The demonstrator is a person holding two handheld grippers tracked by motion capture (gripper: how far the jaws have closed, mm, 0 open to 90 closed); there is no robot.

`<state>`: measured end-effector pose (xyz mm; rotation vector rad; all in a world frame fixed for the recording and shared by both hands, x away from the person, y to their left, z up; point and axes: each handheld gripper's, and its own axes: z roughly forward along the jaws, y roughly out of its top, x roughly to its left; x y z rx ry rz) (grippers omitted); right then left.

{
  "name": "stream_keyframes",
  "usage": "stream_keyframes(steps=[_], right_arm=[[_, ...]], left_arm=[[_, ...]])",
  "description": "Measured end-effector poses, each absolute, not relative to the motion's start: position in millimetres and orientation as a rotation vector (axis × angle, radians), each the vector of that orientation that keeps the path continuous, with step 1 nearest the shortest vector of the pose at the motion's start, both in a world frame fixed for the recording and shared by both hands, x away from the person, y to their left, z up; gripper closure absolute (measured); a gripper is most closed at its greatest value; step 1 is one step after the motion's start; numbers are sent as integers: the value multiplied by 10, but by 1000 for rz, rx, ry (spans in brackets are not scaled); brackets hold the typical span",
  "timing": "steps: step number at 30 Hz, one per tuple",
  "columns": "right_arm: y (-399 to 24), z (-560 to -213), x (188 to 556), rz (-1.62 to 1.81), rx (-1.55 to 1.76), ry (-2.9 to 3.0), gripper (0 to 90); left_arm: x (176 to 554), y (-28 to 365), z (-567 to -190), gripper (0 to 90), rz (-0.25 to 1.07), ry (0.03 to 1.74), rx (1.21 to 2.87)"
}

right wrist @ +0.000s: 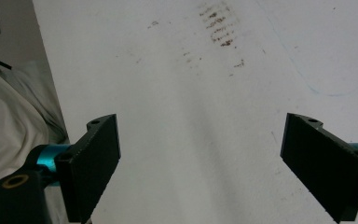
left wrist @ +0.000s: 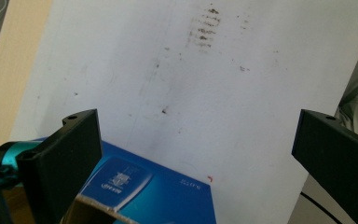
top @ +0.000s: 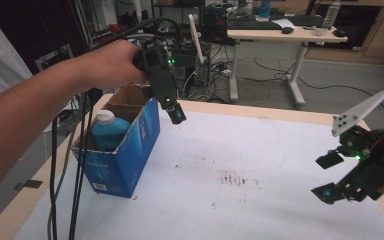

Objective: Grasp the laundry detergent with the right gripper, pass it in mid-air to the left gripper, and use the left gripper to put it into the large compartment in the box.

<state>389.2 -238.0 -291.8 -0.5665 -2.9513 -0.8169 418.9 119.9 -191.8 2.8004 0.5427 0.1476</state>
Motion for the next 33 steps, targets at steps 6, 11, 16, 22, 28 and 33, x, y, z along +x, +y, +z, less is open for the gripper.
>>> stream_keyframes(steps=[6,11,16,22,28,33], right_arm=[[-2328,-2905,3912,-815,-557,-2956,115],[-2300,-2915,3916,-808,-548,-2965,115],[-2292,-2921,3917,-798,-555,-2966,115],[-2285,-2936,3933,-787,-556,-2968,115],[-2277,-2953,3944,-777,-556,-2968,115],[-2276,-2966,3950,-775,-555,-2967,115]], left_arm=[[4235,1002,-2063,17,113,504,2824],[4268,905,-2160,17,95,474,2845],[4294,818,-2242,17,76,450,2847],[4319,746,-2346,17,54,427,2860],[4328,678,-2471,17,39,415,2870],[4321,615,-2559,17,20,396,2885]])
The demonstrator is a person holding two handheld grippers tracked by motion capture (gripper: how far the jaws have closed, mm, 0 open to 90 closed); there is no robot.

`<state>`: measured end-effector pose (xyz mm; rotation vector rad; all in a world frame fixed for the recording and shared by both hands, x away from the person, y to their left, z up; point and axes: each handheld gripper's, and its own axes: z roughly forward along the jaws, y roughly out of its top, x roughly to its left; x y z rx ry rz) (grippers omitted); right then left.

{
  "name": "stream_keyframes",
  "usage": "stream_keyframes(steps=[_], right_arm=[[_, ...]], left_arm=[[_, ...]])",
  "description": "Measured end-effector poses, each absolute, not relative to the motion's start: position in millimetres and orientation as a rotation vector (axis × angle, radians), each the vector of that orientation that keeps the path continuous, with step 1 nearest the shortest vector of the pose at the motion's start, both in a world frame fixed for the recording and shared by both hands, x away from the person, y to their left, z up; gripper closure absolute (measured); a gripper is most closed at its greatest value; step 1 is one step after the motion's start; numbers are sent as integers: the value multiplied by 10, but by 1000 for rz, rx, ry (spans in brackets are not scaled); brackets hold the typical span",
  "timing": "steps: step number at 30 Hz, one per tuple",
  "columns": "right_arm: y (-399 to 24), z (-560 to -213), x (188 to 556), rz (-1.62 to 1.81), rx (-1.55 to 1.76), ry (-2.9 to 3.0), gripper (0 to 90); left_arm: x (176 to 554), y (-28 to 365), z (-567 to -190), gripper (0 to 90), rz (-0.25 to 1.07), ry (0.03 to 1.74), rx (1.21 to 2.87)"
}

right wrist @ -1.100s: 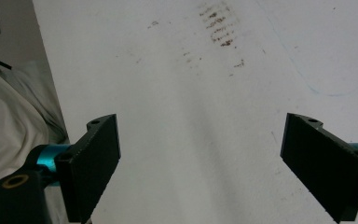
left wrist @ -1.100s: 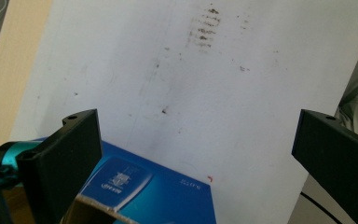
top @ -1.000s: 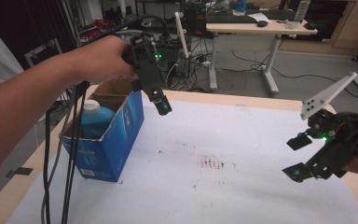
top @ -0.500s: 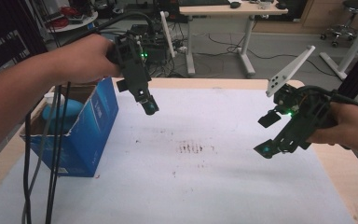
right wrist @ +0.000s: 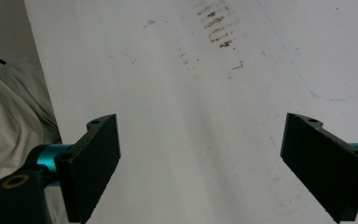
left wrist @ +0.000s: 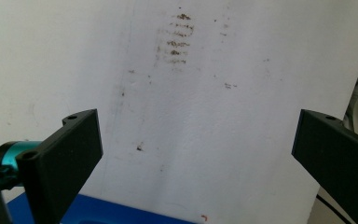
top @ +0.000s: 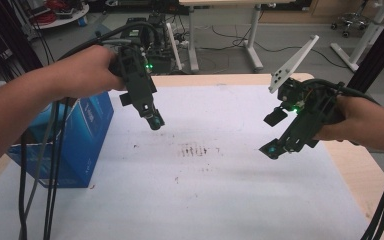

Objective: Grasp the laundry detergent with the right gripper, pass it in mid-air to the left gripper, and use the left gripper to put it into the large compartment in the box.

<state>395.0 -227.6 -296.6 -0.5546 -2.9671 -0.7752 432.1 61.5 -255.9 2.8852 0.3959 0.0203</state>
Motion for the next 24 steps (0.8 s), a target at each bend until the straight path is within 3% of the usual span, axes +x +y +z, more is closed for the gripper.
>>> stream_keyframes(steps=[24], right_arm=[[-2304,-2987,3940,-792,-557,-2963,115]], left_arm=[[4297,503,-2731,17,-34,378,2899]])
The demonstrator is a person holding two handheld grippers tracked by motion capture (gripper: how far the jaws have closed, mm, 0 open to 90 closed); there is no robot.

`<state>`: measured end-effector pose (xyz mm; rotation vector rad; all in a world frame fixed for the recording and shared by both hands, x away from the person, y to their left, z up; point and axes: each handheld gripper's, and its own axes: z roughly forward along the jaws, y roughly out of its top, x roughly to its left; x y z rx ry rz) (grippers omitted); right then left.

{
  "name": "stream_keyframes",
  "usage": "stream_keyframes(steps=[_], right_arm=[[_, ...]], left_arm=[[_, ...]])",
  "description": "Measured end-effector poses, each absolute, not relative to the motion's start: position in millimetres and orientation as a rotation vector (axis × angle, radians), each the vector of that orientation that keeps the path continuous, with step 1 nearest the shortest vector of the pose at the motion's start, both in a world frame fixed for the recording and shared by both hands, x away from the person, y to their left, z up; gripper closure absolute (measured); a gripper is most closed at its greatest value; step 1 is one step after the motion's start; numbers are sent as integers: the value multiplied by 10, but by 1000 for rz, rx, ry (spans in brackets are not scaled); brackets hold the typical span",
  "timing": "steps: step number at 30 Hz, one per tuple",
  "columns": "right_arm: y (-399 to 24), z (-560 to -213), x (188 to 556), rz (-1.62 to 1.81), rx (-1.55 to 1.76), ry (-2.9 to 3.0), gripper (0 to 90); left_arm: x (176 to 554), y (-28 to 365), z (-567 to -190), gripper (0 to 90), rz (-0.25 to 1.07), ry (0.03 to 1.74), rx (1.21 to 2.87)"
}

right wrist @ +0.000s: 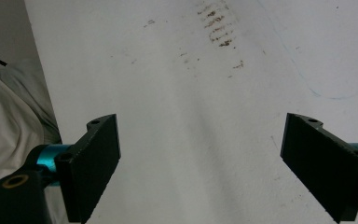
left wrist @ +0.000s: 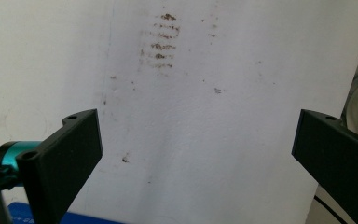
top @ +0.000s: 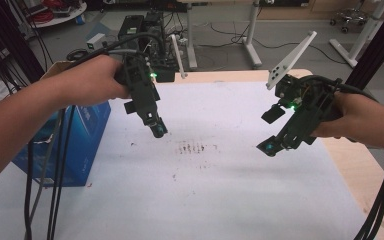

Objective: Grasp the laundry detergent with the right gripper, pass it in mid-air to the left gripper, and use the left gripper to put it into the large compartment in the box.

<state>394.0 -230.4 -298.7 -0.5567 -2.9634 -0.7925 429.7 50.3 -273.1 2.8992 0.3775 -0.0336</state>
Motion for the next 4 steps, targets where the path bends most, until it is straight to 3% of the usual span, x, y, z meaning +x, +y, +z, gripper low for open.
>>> stream_keyframes(steps=[4], right_arm=[[-2306,-2978,3934,-795,-555,-2964,114]], left_arm=[[4297,506,-2733,17,-37,376,2901]])
